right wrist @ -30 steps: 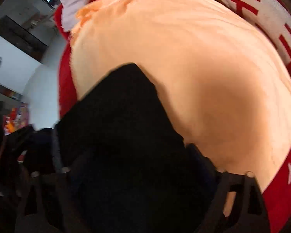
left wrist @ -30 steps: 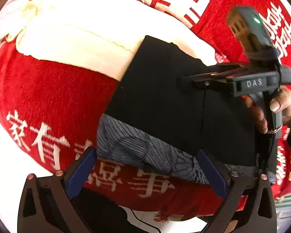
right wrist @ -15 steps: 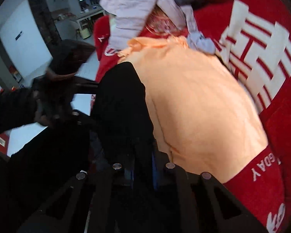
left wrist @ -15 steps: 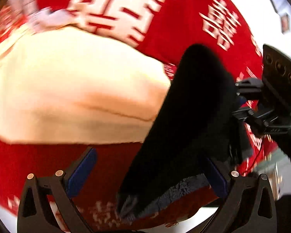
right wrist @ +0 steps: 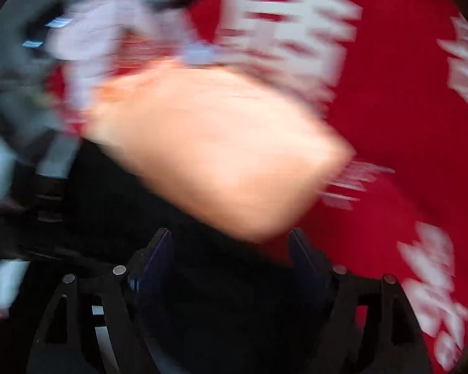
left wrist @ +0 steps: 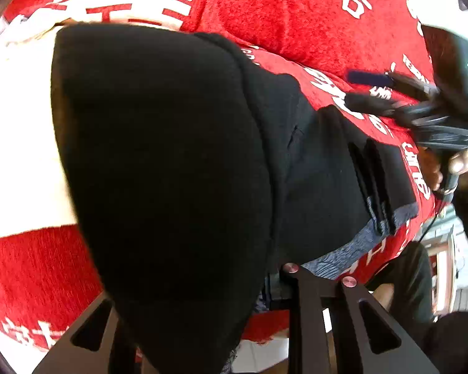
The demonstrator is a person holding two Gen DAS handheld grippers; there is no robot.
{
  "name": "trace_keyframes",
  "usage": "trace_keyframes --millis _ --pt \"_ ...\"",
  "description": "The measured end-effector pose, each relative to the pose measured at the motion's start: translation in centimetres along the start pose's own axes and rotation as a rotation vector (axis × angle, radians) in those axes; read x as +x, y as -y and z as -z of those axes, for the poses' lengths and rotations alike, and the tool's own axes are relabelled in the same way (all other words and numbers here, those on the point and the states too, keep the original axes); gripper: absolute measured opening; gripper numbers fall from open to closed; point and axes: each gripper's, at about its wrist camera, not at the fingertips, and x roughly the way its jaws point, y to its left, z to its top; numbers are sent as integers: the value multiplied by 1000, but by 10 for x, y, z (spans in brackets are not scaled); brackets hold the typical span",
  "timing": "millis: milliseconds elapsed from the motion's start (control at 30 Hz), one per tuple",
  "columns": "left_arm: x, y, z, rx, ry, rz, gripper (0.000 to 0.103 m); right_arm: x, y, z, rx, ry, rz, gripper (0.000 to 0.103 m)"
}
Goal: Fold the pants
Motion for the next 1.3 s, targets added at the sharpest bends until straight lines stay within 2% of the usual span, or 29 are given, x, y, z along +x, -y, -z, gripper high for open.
trace_keyframes --millis 67,133,167,200,300,400,467,533,600,667,767,833,900,967,1033,1100,1133,1200,1233,1267,1300 --pt "-7 10 -5 3 8 -22 26 7 18 18 -18 -69 231 80" --pt "-17 21 -11 11 20 -33 26 14 25 32 -48 -91 369 80" --pt "-24 28 -15 15 26 -45 26 19 27 37 -40 -99 387 80" --pt "-28 31 -18 15 27 -54 25 23 26 41 -30 -102 369 80" --pt "-28 40 -41 -21 10 -73 25 44 2 53 -133 -145 390 77" --pt "-28 46 -42 -36 -10 -99 25 38 -49 82 -234 -132 326 54" --pt "-31 52 -45 -36 -4 -112 25 27 -92 109 -378 -93 385 54" --pt "-34 57 -49 -35 2 -117 25 16 -116 130 -433 -73 407 54" --pt "-35 62 -50 -21 -1 -141 25 7 -119 136 -428 -66 366 54" --pt "-33 69 -51 -2 -5 -167 25 2 -102 126 -353 -89 259 54" --pt "-32 73 -51 6 -9 -189 25 13 -64 101 -211 -158 62 67" --pt "-34 76 -54 5 -11 -188 25 36 -48 92 -234 -251 -61 74" --pt "-31 85 -55 11 -11 -198 25 44 -41 88 -290 -247 -105 84" --pt "-33 89 -54 25 -7 -217 25 45 -26 77 -255 -289 -194 84" --pt "-29 91 -53 29 -9 -225 25 26 -13 69 -185 -269 -299 85" --pt "-27 96 -54 40 -15 -244 25 7 -11 74 -196 -224 -394 85" --pt "-26 99 -56 46 -17 -252 25 6 -15 79 -241 -221 -382 85" --pt "-25 108 -59 64 -19 -266 25 26 -23 92 -304 -280 -247 84" --pt "-25 113 -60 71 -19 -265 25 39 -30 99 -356 -281 -186 90" --pt "-26 118 -60 81 -18 -271 25 37 -40 100 -400 -227 -173 93" --pt "-27 123 -60 91 -19 -277 25 38 -41 97 -431 -218 -168 94"
